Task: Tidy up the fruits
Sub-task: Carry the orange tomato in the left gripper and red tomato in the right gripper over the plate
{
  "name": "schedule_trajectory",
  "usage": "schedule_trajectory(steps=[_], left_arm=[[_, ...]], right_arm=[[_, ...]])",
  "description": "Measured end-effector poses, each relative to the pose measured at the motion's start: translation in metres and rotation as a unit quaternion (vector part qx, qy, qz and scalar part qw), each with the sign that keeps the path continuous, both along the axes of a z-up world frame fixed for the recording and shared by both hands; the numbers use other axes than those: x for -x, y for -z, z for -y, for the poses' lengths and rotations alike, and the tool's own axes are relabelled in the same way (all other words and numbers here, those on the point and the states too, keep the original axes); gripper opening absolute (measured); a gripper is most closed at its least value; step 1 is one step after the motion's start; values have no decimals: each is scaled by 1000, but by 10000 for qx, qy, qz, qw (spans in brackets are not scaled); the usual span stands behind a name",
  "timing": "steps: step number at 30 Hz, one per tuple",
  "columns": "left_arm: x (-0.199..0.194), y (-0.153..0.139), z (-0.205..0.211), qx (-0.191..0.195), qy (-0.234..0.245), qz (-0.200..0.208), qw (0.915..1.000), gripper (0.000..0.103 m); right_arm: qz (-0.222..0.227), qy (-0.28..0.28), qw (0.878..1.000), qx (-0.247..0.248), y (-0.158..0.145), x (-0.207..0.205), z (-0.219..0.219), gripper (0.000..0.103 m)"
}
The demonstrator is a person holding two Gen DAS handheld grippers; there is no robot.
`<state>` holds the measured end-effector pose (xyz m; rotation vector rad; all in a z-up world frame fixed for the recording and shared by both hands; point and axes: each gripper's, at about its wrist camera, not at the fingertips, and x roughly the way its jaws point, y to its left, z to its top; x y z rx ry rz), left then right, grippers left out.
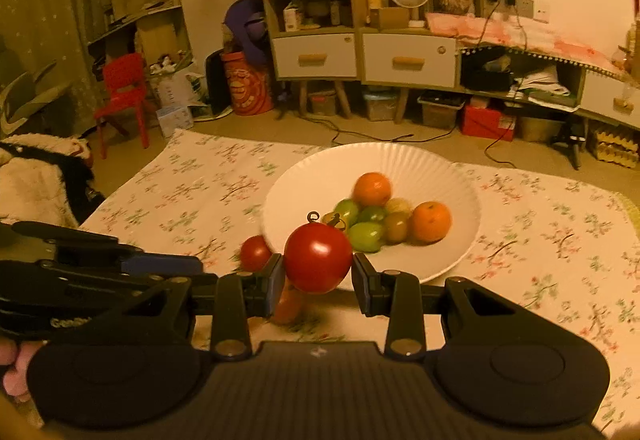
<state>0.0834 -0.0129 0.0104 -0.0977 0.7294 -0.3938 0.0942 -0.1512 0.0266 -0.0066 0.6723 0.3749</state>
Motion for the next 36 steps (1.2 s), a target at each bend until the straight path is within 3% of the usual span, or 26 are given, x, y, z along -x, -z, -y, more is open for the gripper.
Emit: schedule_trajectory(steps=[4,8,12,21,26,36], left_arm=[[-6,4,1,87,57,-254,9996,15],[11,11,0,-149,90,-350,9992,32],[19,26,11,-247,335,-536,9977,40],[18,51,25,-453,412,-767,9952,39],[20,51,27,-466,417,-671,9958,30],[20,46,24,-420,440,-517,9968,29]], right_arm=[[-113,186,9997,-72,4,-7,10,33],[-268,170,9994,-163,8,-6,14,33],[-363,175,9991,-96,11,-4,12,33],[-390,21,9992,43,13,5,8,33],[-433,24,9990,62,16,4,9,33],[-472,3,9988,122,20,5,7,33]])
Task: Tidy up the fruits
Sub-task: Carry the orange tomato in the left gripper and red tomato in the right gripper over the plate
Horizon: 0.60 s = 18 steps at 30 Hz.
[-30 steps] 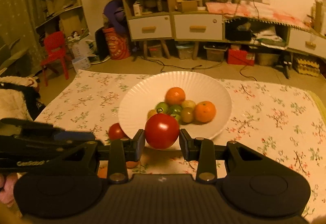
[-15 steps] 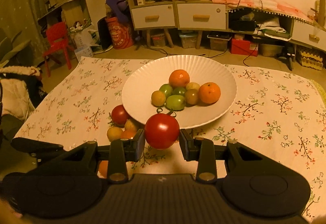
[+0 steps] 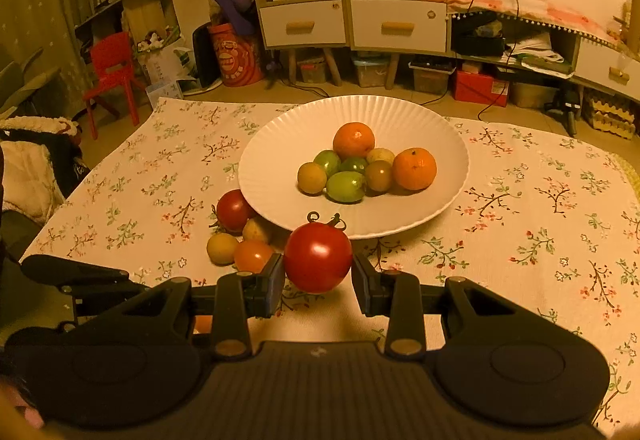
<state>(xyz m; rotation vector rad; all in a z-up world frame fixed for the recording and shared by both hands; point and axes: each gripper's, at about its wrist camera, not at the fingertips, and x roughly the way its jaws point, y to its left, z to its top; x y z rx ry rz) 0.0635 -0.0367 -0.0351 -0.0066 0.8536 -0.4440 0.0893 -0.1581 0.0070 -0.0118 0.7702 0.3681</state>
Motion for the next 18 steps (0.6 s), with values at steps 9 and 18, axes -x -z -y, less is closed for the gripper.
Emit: schedule_trajectory(steps=[9,18], left_arm=[[-6,-22,-3,221,-97,250,9994,29],[-31,-41,-3,338,-262,487,9979,29]], right_arm=[[92,76,9999,-35,-6,-3,4,33],[133,252,9996,12,-8,-14,9,33]])
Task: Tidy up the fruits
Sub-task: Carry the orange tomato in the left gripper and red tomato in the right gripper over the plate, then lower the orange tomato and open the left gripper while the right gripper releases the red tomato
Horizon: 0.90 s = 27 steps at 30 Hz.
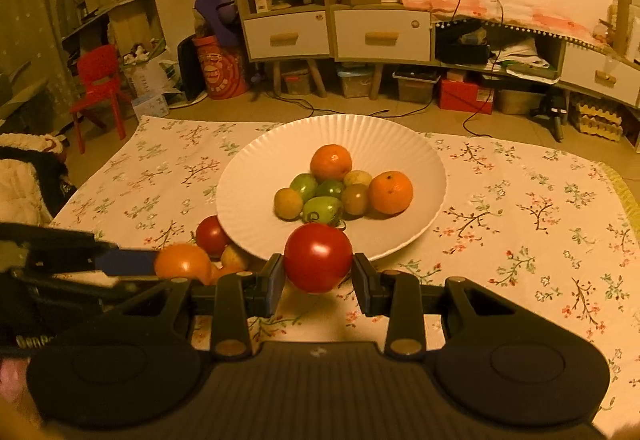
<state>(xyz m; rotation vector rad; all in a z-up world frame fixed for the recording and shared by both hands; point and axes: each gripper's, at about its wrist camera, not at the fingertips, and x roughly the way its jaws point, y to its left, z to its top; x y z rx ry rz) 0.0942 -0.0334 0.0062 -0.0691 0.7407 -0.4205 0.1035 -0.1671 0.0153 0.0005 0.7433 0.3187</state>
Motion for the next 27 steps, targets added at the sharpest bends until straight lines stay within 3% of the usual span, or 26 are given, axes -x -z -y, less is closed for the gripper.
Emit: schedule_trajectory(steps=[15,27], left_arm=[[-45,3,33,-345,77,-9,9994,29],[-54,15,42,-534,38,-171,9984,29]], right_arm=[[-80,223,9997,-20,5,-28,16,33],[5,195,9997,143,9,-34,19,33]])
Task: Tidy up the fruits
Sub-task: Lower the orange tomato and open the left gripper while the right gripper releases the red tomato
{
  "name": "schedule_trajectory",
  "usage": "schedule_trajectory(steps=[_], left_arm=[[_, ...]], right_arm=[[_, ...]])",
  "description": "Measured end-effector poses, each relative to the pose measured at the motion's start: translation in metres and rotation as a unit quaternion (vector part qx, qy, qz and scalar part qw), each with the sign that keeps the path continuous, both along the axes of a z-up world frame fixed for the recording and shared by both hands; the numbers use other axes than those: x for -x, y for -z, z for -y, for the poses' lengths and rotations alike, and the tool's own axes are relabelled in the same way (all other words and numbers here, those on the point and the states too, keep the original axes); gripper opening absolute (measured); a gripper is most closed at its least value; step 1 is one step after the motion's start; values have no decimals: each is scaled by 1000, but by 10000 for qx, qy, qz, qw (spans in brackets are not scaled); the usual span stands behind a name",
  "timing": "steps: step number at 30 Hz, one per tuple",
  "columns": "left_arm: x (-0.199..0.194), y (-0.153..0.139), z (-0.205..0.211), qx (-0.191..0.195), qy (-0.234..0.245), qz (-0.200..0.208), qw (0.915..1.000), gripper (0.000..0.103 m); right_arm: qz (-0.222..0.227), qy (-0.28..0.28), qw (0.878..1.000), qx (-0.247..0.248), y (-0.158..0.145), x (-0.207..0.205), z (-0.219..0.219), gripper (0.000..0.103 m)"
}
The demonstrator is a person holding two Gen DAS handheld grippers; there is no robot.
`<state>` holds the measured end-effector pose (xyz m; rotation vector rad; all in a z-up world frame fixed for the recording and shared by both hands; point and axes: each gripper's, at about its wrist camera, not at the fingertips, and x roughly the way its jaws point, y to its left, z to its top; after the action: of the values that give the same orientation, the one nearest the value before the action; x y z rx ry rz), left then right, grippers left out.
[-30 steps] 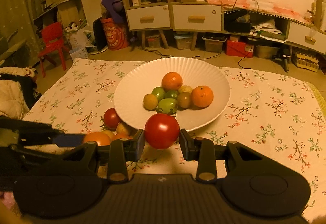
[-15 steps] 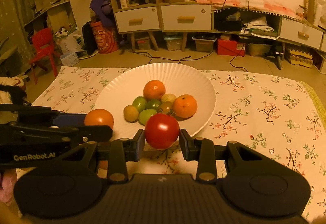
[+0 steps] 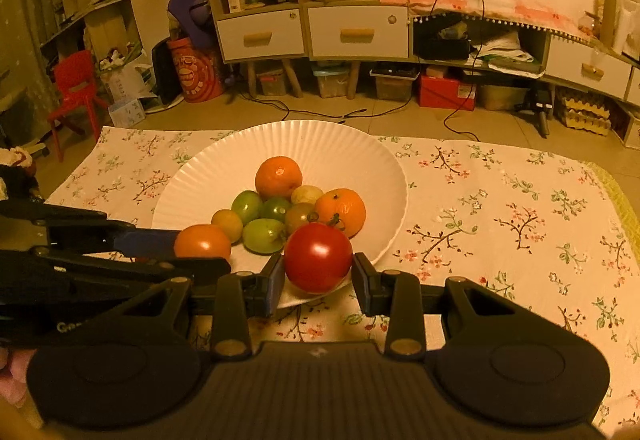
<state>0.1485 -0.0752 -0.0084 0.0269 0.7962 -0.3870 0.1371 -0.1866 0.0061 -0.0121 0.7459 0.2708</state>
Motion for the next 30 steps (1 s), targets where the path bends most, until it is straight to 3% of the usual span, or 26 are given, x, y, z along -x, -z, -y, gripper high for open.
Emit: schedule_trajectory(steps=[7,13,16,23,30], left_arm=[[-1,3,2,-59,1,20,10000,29],[0,3,-1,7,39,12,10000,30],[3,1,-3,89,83,36,9999,35],[14,-8,-13,161,16,63,9998,57],[25,-15,-23,158,-91,89,9998,67]], right_arm=[[128,-62,9992,362,1,0,-5,33],[103,-63,9993,358,1,-1,-5,34],[132,5,9997,217,-3,1,-2,35],[183,69,9997,135,-10,6,0,47],[161,45,9998,141,-14,15,-4,57]])
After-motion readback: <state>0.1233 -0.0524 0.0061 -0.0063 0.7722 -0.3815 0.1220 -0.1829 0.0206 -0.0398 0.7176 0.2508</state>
